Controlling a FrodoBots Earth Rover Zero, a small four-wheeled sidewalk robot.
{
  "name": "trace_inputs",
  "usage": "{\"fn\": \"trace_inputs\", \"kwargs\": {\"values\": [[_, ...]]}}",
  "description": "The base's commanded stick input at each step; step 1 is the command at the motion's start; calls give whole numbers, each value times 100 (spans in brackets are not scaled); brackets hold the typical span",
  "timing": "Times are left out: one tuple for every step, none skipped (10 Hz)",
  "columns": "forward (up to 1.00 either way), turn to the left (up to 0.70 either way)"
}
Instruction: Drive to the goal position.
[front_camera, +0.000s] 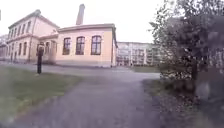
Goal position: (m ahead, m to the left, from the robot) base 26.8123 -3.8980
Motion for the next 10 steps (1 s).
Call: {"fn": "trace_inputs", "kwargs": {"values": [[100, 0], [100, 0], [100, 0], [100, 0], [100, 0], [100, 30], [100, 40], [100, 40], [100, 40], [100, 26]]}}
